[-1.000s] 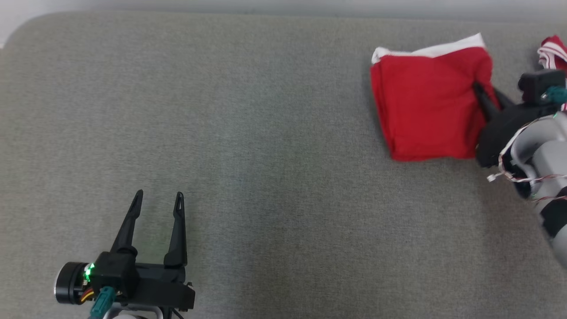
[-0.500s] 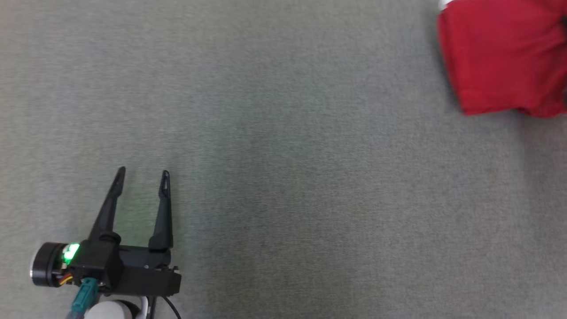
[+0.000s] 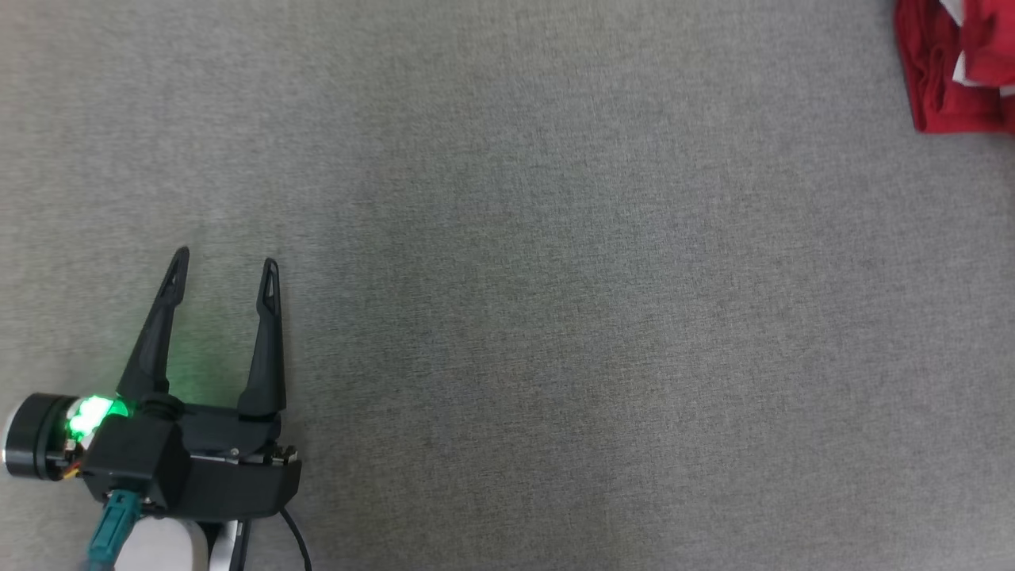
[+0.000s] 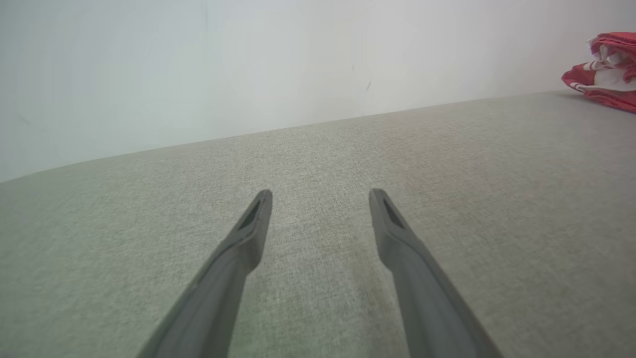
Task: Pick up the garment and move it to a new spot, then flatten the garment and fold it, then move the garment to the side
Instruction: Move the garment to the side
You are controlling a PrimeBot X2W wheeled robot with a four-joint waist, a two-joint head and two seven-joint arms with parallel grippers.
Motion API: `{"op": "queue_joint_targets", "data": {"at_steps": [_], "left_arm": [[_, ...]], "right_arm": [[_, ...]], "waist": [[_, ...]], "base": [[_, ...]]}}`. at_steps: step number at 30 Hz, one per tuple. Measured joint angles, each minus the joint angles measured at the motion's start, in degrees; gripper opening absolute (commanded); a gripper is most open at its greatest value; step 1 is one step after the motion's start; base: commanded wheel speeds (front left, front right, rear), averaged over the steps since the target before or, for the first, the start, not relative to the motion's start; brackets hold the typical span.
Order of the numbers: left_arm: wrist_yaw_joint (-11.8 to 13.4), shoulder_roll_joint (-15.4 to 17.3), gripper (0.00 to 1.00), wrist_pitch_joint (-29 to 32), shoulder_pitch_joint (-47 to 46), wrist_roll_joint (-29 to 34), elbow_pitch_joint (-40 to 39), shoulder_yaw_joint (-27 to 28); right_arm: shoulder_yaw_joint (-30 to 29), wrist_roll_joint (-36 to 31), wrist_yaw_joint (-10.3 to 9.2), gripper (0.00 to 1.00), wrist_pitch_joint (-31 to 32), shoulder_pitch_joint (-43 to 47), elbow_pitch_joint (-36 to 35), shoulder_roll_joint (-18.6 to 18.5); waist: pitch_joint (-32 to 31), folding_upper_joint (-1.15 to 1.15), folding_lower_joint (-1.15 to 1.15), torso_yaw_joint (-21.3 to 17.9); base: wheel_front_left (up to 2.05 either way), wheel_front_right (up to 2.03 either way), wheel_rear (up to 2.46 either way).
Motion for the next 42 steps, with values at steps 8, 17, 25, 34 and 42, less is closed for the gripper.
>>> {"op": "queue_joint_targets", "data": {"at_steps": [8, 17, 25, 34, 42], "left_arm": [[0.3, 0.4, 1.0, 0.0, -0.4, 0.4, -3.5, -0.2], [0.7, 0.6, 1.0, 0.0, -0.4, 0.4, -4.5, -0.1], [1.5, -0.2, 1.0, 0.0, 0.9, -0.8, -3.1, 0.8], [2.4, -1.5, 1.0, 0.0, 5.7, -2.0, 0.5, 3.0], [2.5, -2.3, 1.0, 0.0, 10.1, -3.3, 3.5, 4.8]], "right_arm": [[1.3, -5.4, 0.0, 0.0, -1.3, -3.2, 1.2, -2.4], [1.8, -11.0, 0.0, 1.0, -1.1, -5.7, 4.7, -0.9], [-3.9, -11.6, 0.0, 1.0, -6.6, -7.3, 7.5, 2.9], [-9.6, -5.8, 0.0, 1.0, -18.2, 0.2, 5.4, 10.7], [-16.5, -3.7, -0.01, 1.0, -23.3, 12.0, 2.2, 18.7]], "waist": [[2.8, 0.0, 0.0, -0.9], [3.3, 0.0, 0.0, -0.5], [0.1, 0.0, 0.0, -0.6], [-6.9, -0.02, -0.02, -0.3], [-14.4, -0.02, -0.02, 0.5]], "base": [[0.0, 0.0, 0.0], [0.0, 0.0, 0.0], [0.0, 0.0, 0.0], [0.0, 0.0, 0.0], [0.0, 0.0, 0.0]]}}
